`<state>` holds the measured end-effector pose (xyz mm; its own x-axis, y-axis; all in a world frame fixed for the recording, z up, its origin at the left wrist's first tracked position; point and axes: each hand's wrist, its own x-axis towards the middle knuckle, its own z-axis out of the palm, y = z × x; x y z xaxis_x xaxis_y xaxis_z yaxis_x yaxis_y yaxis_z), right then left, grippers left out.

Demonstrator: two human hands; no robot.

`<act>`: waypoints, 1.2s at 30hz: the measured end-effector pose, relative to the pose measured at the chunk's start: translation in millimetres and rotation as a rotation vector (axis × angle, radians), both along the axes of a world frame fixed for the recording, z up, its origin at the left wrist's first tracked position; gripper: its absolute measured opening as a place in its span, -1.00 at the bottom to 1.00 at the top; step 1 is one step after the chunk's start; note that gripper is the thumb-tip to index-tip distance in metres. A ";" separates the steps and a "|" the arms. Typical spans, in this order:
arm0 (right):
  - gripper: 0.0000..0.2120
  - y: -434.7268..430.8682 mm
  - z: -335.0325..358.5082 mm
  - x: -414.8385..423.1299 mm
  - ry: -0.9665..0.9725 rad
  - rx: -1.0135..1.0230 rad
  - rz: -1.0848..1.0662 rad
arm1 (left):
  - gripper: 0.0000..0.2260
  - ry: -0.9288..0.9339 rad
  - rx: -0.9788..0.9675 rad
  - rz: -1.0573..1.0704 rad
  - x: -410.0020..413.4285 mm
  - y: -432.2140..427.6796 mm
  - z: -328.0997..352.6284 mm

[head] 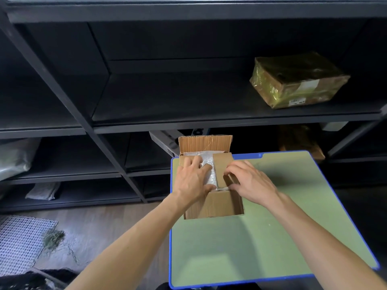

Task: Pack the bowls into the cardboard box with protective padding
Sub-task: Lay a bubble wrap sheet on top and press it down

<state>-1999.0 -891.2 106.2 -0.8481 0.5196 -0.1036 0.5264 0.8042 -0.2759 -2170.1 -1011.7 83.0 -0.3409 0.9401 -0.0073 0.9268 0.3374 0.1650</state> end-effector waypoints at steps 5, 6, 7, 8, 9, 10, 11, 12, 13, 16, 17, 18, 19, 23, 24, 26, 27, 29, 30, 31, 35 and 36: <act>-0.85 3.3 -0.8 -9.5 -0.053 0.015 0.020 | -0.45 0.112 -0.019 -0.072 0.5 -1.0 -2.4; -0.86 4.4 -0.2 -10.3 -0.059 0.017 0.031 | -0.49 0.113 -0.024 -0.081 0.3 -0.3 -2.4; -0.87 5.1 0.5 -10.3 -0.064 0.015 0.046 | -0.54 0.111 -0.032 -0.086 0.1 0.8 -2.3; -0.90 5.5 1.5 -9.8 -0.074 0.017 0.065 | -0.57 0.110 -0.043 -0.091 0.4 2.0 -2.3; -0.92 5.6 2.2 -9.9 -0.082 0.035 0.088 | -0.58 0.114 -0.053 -0.095 1.2 2.8 -2.6; -0.95 6.1 3.5 -10.5 -0.078 0.069 0.110 | -0.58 0.123 -0.055 -0.100 2.0 2.9 -3.3; -0.96 7.1 5.0 -12.3 -0.051 0.106 0.121 | -0.58 0.131 -0.050 -0.105 2.5 2.2 -3.7; -0.96 8.8 7.3 -14.9 -0.004 0.140 0.124 | -0.57 0.137 -0.044 -0.113 2.6 0.8 -4.2; -0.92 11.2 10.5 -18.4 0.052 0.173 0.125 | -0.57 0.138 -0.036 -0.120 2.2 -0.6 -4.4; -0.65 20.0 19.5 -35.1 0.133 0.250 0.140 | -0.58 0.110 -0.032 -0.129 -0.3 -2.7 -1.6; -0.56 22.2 22.3 -41.5 0.142 0.267 0.142 | -0.57 0.096 -0.034 -0.131 -0.5 -2.6 -0.5; -0.49 23.9 24.6 -47.9 0.142 0.282 0.139 | -0.57 0.085 -0.033 -0.132 -0.2 -2.7 0.4; -0.43 25.5 25.9 -54.1 0.134 0.293 0.134 | -0.57 0.081 -0.027 -0.131 0.0 -3.1 0.4; -0.28 30.0 22.8 -66.7 0.034 0.300 0.108 | -0.57 0.090 0.020 -0.132 0.9 -7.0 -4.3; -0.30 29.2 20.6 -65.8 0.030 0.295 0.102 | -0.56 0.082 0.034 -0.130 1.1 -8.1 -5.0; -0.40 24.3 16.4 -60.8 0.086 0.309 0.100 | -0.57 0.073 0.068 -0.125 1.7 -9.9 -4.2; -0.47 20.3 14.3 -57.5 0.120 0.316 0.101 | -0.58 0.065 0.092 -0.123 2.2 -11.6 -3.4; -0.59 11.6 8.0 -50.5 0.152 0.313 0.114 | -0.61 0.041 0.151 -0.130 2.7 -16.8 -2.7; -0.63 7.9 4.1 -46.5 0.151 0.294 0.123 | -0.62 0.026 0.181 -0.138 3.0 -20.4 -3.5; -0.66 4.7 0.0 -42.7 0.148 0.268 0.127 | -0.64 0.007 0.215 -0.144 3.6 -24.6 -4.8; -0.73 -4.1 -12.7 -33.6 0.158 0.197 0.118 | -0.78 -0.083 0.330 -0.177 5.1 -43.6 -6.7; -0.71 -6.1 -15.4 -32.0 0.159 0.189 0.124 | -0.78 -0.089 0.334 -0.180 5.2 -48.6 -6.2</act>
<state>-2031.0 -897.3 90.8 -0.9043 0.4081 0.1252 0.3826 0.9049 -0.1866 -2164.9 -1060.3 76.8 -0.1822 0.9403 0.2875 0.9433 0.0846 0.3209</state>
